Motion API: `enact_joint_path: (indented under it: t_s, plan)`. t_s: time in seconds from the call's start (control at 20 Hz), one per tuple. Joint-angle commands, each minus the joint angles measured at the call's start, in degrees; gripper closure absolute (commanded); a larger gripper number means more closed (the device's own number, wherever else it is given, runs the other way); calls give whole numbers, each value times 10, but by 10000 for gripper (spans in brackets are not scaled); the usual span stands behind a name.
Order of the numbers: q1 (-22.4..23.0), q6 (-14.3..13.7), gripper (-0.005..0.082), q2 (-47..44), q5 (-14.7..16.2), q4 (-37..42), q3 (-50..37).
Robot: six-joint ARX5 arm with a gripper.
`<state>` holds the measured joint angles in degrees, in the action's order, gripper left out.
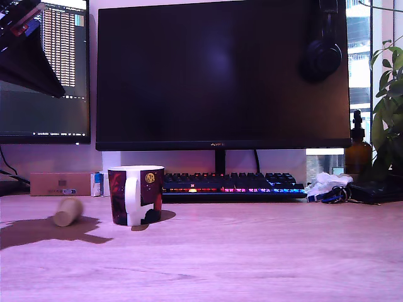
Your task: Pick up the coffee capsules on the table and drop them inside the coffee cup
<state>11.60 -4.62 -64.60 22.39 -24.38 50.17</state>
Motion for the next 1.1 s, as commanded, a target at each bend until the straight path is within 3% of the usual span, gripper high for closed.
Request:
enact_joint_path:
  t_s: [0.0,0.5,0.65,0.85,0.95,1.05]
  plan:
    - [1,2,792,18,0,1,-12]
    - [2,8,792,43,1,-13,-14]
    - [1,15,792,70,-5,18,-55]
    - [3,80,792,104,-35,105,-150]
    - [12,131,792,117,-63,135,-187]
    - [24,146,792,126,-104,139,-205]
